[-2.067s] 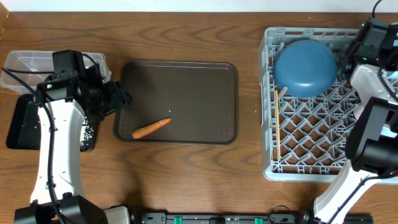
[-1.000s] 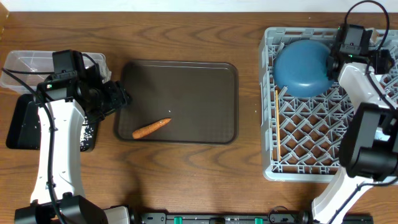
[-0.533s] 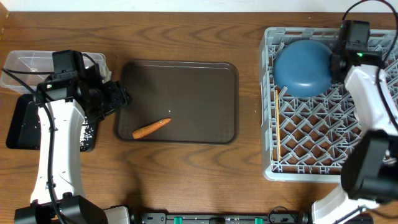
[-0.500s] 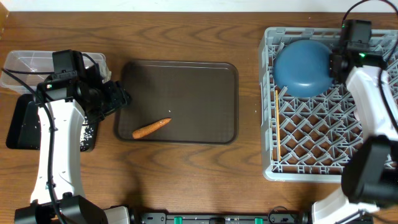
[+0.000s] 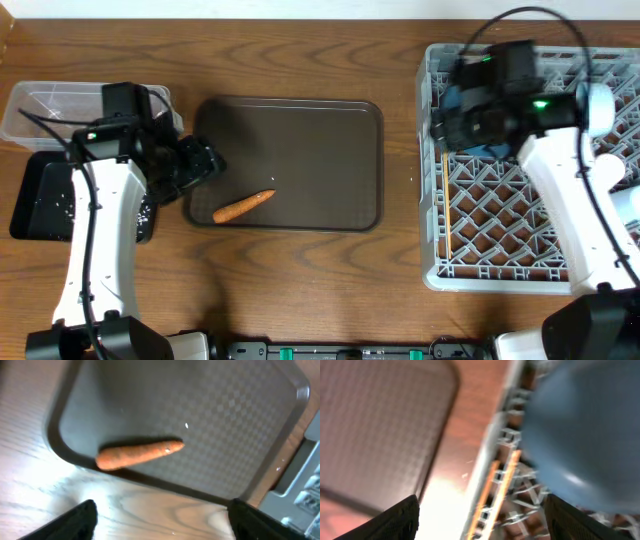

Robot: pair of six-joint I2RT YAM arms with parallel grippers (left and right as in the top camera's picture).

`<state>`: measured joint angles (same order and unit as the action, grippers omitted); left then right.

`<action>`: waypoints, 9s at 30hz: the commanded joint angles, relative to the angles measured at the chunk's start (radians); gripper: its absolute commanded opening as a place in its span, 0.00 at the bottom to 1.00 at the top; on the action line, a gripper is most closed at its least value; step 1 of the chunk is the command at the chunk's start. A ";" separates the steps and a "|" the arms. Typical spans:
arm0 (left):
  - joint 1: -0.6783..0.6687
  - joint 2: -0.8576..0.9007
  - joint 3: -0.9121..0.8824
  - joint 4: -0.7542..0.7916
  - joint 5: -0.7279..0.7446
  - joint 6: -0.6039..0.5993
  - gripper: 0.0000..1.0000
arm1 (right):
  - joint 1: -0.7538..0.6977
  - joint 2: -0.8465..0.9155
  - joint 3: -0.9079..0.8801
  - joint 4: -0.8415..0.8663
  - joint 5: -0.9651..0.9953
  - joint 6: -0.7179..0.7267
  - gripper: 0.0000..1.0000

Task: Sort waste into correct bins and load items into the dishwasher rack

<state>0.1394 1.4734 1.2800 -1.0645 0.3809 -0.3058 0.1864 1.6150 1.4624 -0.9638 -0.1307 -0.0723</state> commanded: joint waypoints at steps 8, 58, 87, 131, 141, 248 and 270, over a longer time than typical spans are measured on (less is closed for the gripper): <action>-0.114 0.034 -0.184 0.189 -0.013 -0.564 0.93 | 0.063 0.000 -0.003 -0.017 0.034 0.016 0.81; -0.193 0.196 -0.410 0.552 -0.341 -0.889 0.49 | 0.062 0.000 -0.003 -0.026 0.037 0.016 0.80; -0.121 -0.063 -0.397 0.537 -0.342 -0.534 0.38 | 0.062 0.000 -0.003 -0.031 0.053 0.016 0.79; -0.154 0.235 -0.397 0.621 -0.207 -0.658 0.23 | 0.062 0.000 -0.003 -0.032 0.056 0.016 0.79; 0.016 -0.089 -0.397 0.549 -0.209 -0.480 0.21 | 0.062 0.000 -0.003 -0.032 0.076 0.016 0.79; -0.250 0.113 0.294 -0.113 -0.209 0.235 0.91 | -0.283 -0.001 -0.003 0.016 -0.168 0.311 0.99; -0.204 -0.479 -0.194 0.076 -0.212 0.263 0.93 | -0.268 -0.384 -0.408 0.012 0.142 0.259 0.99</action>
<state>-0.0628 1.1320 1.1931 -1.0267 0.1772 -0.0521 -0.1150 1.3548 1.1294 -0.9867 -0.0479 0.1753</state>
